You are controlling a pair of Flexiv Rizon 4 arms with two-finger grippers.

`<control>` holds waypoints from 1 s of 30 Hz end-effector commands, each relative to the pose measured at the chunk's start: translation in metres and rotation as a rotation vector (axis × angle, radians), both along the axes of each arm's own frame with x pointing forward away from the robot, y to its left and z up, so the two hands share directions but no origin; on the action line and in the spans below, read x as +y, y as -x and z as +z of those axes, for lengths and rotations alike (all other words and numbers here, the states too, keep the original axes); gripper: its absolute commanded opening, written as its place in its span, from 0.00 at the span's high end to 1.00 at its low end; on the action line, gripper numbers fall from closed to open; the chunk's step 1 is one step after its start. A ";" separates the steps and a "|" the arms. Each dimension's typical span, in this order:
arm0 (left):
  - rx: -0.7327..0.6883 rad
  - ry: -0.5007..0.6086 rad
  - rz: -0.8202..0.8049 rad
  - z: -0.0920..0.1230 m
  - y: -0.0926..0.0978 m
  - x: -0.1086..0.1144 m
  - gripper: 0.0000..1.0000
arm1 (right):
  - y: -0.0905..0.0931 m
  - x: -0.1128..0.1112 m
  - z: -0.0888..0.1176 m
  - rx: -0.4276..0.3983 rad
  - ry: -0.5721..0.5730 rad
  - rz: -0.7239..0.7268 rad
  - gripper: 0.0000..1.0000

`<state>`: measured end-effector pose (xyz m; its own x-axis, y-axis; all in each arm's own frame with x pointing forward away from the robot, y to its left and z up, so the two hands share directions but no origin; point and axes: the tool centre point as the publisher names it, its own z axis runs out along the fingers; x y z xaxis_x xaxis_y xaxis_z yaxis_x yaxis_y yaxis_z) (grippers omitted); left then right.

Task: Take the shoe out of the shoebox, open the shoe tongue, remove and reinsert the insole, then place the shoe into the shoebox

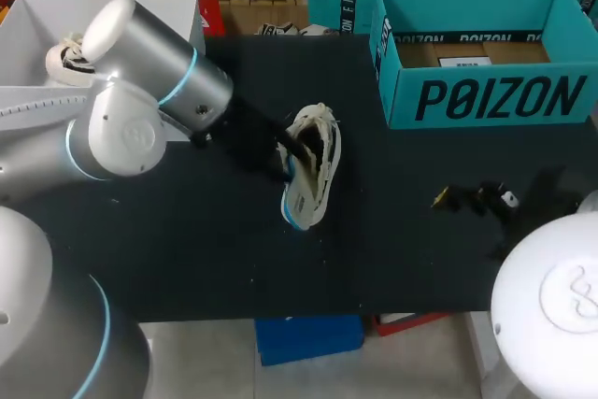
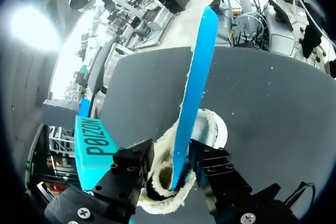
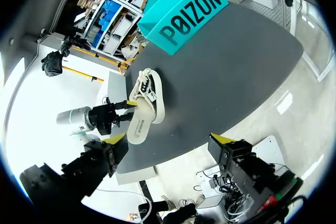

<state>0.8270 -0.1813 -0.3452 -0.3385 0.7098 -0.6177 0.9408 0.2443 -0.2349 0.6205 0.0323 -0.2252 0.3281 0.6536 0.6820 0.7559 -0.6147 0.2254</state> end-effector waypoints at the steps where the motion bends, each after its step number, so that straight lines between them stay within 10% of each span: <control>1: 0.008 -0.012 -0.016 0.007 0.007 0.008 0.58 | 0.003 -0.006 -0.002 0.055 -0.046 0.054 0.00; 10: 0.064 -0.036 -0.059 0.001 0.021 0.010 0.70 | 0.003 -0.006 -0.002 0.055 -0.046 0.054 0.00; 14: 0.092 -0.052 -0.082 -0.004 0.025 0.009 1.00 | 0.003 -0.006 -0.002 0.055 -0.046 0.054 0.00; 30: 0.065 -0.048 -0.093 -0.005 0.023 0.008 1.00 | 0.003 -0.006 -0.002 0.055 -0.046 0.054 0.00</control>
<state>0.8054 -0.1735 -0.3500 -0.3096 0.7705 -0.5573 0.9415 0.1665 -0.2929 0.6205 0.0323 -0.2252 0.3281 0.6536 0.6820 0.7559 -0.6147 0.2254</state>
